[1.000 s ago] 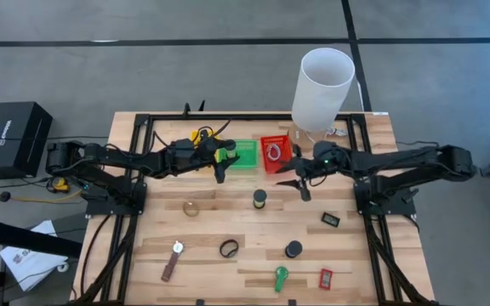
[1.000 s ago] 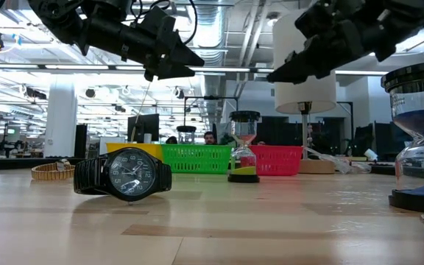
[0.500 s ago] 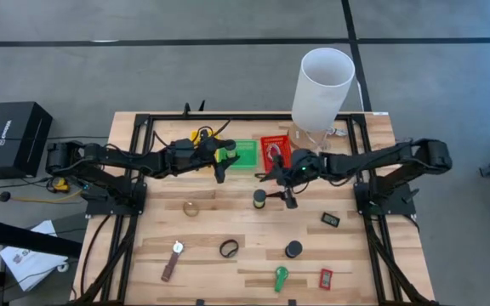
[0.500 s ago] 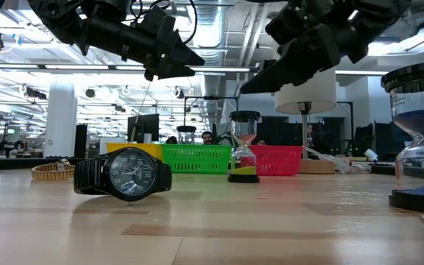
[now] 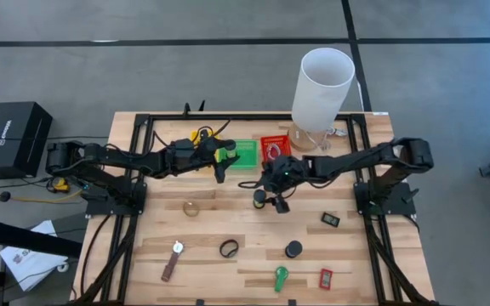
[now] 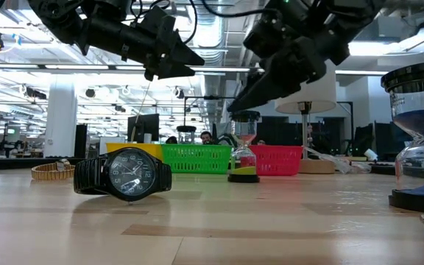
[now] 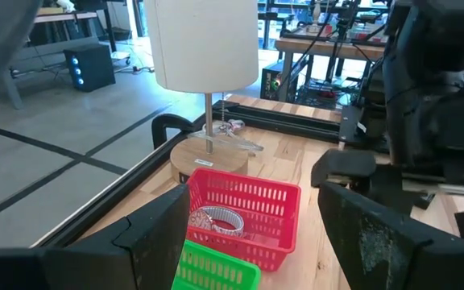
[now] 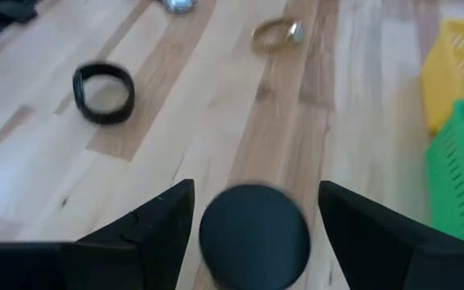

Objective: Pick & Place Office items
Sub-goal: Put the green hourglass into the green basket

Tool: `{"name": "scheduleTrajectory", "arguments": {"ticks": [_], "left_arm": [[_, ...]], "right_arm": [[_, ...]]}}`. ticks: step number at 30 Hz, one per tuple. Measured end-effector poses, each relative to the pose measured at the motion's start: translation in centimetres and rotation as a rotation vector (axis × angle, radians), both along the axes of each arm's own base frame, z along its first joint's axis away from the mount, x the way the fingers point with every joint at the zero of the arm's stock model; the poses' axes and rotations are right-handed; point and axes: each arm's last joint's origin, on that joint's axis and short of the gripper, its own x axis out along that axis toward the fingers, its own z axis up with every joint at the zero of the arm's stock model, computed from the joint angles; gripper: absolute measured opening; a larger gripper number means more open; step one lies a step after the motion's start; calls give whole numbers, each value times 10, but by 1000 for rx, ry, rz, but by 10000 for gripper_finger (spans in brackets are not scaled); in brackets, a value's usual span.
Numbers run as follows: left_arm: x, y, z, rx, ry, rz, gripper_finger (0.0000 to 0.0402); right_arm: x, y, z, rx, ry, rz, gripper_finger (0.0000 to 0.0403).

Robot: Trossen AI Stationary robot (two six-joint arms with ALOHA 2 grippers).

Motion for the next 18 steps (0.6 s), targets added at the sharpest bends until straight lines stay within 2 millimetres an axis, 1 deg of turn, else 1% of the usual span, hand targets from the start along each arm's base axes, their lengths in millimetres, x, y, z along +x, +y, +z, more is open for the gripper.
{"name": "scheduleTrajectory", "arguments": {"ticks": [4, 9, 18], "left_arm": [[0, 0, 0, 0, 0, 0, 269], [0, 0, 0, 0, 0, 0, 269], [0, 0, 0, 0, 0, 0, 269]], "right_arm": [[4, 0, -10, 2, 57, 1, 256], [7, 2, -14, 0, 69, 3, 256], [6, 1, -12, 0, 63, 3, 256]]}}
